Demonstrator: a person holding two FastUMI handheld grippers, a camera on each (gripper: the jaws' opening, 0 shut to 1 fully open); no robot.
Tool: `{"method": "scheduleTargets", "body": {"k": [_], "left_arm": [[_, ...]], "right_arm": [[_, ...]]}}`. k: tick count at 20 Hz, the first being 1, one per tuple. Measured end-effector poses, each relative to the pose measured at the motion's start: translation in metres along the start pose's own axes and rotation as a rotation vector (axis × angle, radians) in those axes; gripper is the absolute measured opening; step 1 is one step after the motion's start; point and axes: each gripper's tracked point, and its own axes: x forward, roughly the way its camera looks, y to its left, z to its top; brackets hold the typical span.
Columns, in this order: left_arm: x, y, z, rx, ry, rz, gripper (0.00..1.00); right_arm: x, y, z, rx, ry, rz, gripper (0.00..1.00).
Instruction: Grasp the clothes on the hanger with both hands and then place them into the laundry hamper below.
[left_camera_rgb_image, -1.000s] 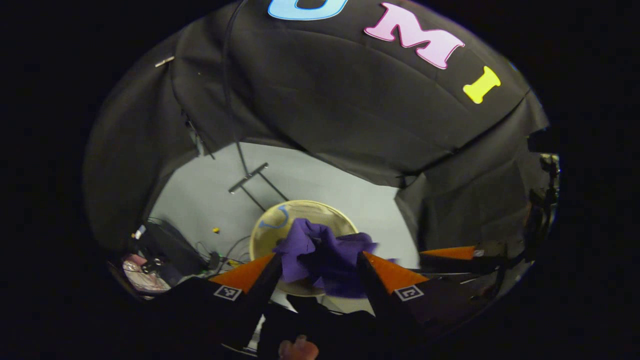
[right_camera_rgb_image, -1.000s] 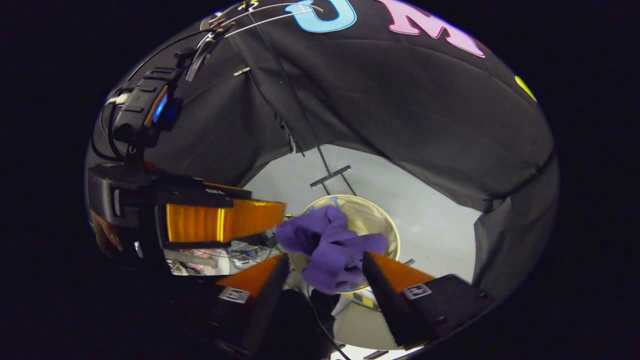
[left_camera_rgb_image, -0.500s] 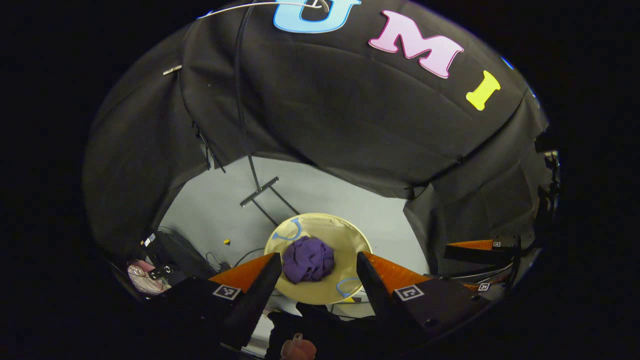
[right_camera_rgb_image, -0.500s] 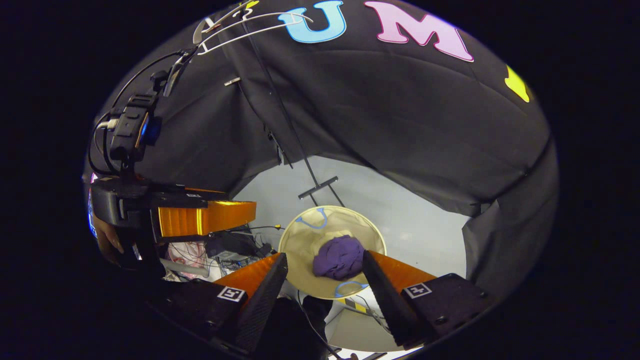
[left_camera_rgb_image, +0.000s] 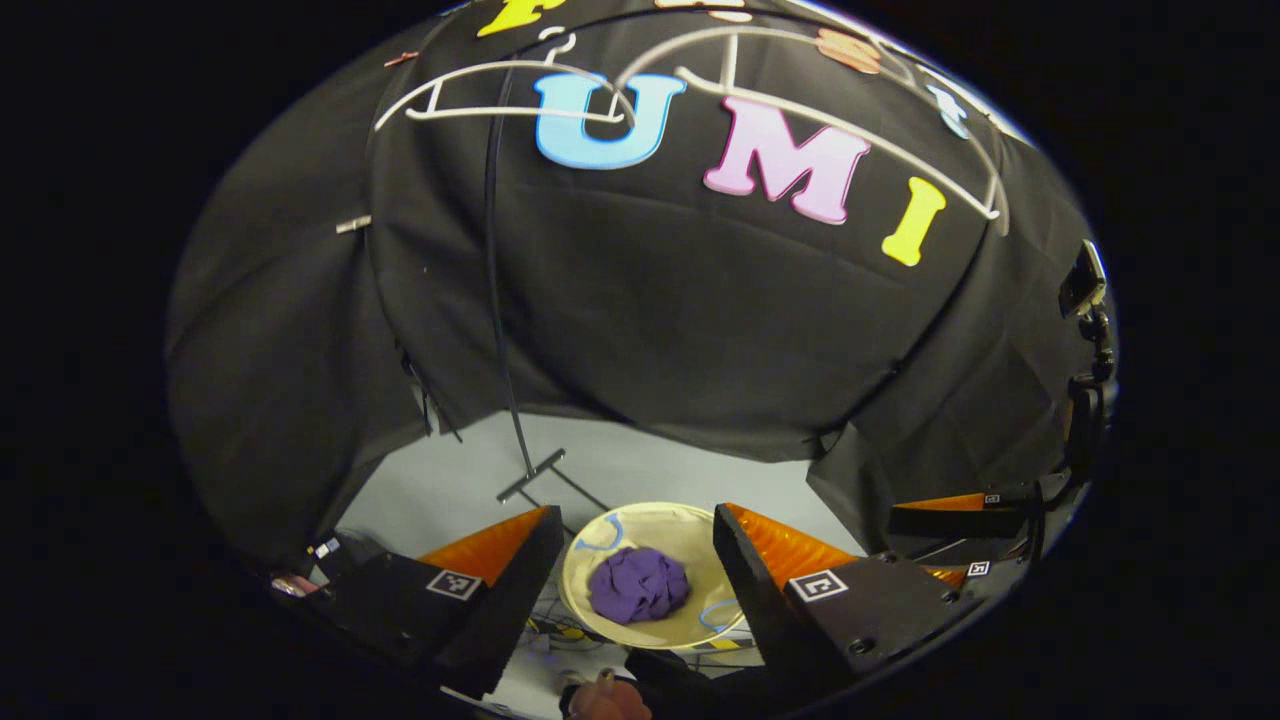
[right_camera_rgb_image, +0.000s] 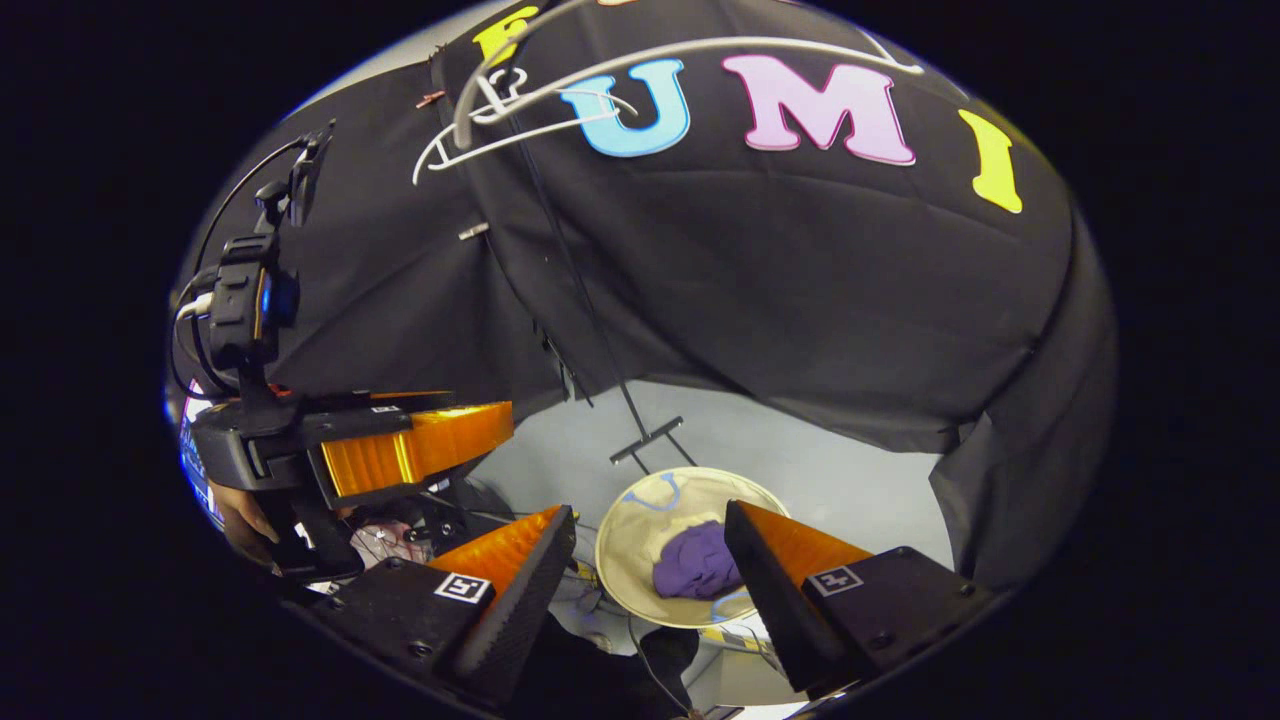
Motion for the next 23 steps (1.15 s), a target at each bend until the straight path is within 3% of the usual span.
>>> {"method": "scheduleTargets", "body": {"k": [1,2,8,15,23], "left_arm": [[-0.014,0.004,0.009,0.015,-0.039,-0.008,0.96],[-0.027,0.005,0.012,0.028,-0.079,-0.018,0.92],[-0.102,0.009,0.026,0.095,-0.235,-0.114,0.95],[-0.205,-0.001,0.058,0.159,-0.509,-0.198,0.95],[-0.307,-0.003,0.075,0.200,-0.745,-0.251,0.95]], "right_arm": [[-0.008,0.008,0.006,0.002,-0.039,-0.010,0.99],[-0.018,0.017,0.010,0.007,-0.073,-0.019,0.99],[-0.079,0.061,0.033,0.068,-0.279,-0.073,0.98],[-0.165,0.099,0.061,0.089,-0.563,-0.123,0.98],[-0.261,0.141,0.088,-0.049,-0.869,-0.212,1.00]]}}
